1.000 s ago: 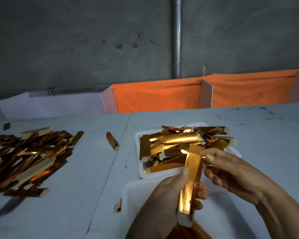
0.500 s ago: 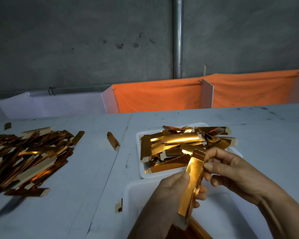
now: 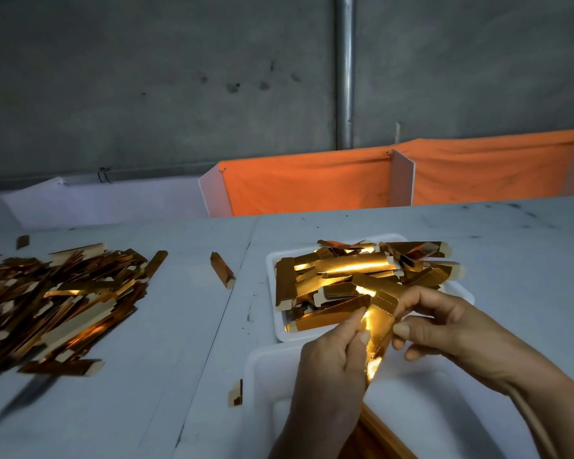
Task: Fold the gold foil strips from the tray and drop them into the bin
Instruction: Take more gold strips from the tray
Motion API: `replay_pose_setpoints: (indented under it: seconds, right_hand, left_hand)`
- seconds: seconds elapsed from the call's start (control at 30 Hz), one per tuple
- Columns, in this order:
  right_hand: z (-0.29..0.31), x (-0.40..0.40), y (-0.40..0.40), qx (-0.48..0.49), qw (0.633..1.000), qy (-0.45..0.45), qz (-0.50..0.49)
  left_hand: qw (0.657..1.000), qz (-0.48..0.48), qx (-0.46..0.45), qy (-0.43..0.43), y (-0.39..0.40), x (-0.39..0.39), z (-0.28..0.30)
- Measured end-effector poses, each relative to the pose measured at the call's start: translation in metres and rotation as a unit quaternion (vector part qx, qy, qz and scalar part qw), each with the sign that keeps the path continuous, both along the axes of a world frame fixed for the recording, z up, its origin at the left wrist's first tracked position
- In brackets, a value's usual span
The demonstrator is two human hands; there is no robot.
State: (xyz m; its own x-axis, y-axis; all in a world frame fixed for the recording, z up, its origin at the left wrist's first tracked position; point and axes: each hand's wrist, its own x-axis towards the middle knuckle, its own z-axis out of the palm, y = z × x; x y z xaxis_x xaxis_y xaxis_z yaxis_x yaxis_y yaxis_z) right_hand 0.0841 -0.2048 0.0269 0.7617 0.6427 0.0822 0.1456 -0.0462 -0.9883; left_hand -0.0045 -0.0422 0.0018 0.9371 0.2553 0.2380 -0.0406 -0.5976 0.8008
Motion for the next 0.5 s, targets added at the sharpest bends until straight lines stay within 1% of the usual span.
replay_pose_setpoints:
  seconds: [0.13, 0.27, 0.4, 0.5]
  right_hand:
    - [0.0011, -0.0003, -0.0009, 0.002, 1.0, -0.004, 0.004]
    - [-0.0034, 0.0004, 0.0015, -0.062, 0.998, -0.03, -0.003]
    - [-0.0013, 0.0014, -0.0029, -0.057, 0.998, -0.003, 0.005]
    - [-0.0011, 0.0026, -0.0054, -0.066, 0.997, 0.03, 0.026]
  left_hand:
    - [0.999, 0.007, 0.033, -0.005, 0.0001, 0.0021, -0.0009]
    - [0.997, -0.01, 0.07, 0.004, -0.0006, 0.0002, -0.0007]
    - [0.999, -0.044, 0.018, 0.011, -0.0002, -0.0021, 0.0035]
    - [0.996, -0.071, 0.021, 0.04, 0.002, -0.0016, 0.0012]
